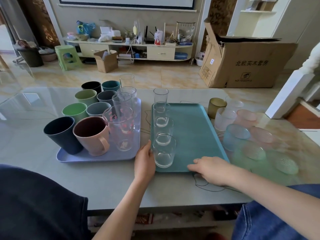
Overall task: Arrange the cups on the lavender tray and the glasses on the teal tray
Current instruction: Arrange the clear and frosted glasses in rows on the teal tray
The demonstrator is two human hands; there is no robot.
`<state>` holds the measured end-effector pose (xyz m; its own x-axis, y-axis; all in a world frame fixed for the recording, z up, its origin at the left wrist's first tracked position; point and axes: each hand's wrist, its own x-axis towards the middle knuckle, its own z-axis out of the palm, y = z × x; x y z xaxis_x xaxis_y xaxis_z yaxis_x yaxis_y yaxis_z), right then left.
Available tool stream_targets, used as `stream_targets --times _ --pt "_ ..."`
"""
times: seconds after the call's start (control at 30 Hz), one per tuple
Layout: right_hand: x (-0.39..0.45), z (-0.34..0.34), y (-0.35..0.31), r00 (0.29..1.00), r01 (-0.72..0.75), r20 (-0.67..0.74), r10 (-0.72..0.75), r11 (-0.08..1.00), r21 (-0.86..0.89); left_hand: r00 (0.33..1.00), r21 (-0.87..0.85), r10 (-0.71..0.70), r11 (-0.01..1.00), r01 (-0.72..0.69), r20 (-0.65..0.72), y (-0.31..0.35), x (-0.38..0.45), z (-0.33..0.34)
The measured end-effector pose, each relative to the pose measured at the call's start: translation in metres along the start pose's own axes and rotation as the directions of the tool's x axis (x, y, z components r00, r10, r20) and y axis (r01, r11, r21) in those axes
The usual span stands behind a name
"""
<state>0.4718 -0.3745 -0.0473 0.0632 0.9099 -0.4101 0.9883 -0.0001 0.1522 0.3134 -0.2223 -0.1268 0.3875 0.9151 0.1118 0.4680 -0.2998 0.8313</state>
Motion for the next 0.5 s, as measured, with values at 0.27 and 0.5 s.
stream_targets --times 0.27,0.5 --pt "0.011 0.001 -0.002 0.991 0.062 -0.115 -0.067 0.997 -0.048 0.967 -0.118 -0.074 0.992 0.046 -0.243 0.015 -0.047 -0.015" --pt "0.031 -0.006 -0.009 0.988 0.069 -0.133 -0.079 0.995 -0.074 0.812 0.209 0.514 0.857 -0.471 -0.278 0.024 -0.069 -0.009"
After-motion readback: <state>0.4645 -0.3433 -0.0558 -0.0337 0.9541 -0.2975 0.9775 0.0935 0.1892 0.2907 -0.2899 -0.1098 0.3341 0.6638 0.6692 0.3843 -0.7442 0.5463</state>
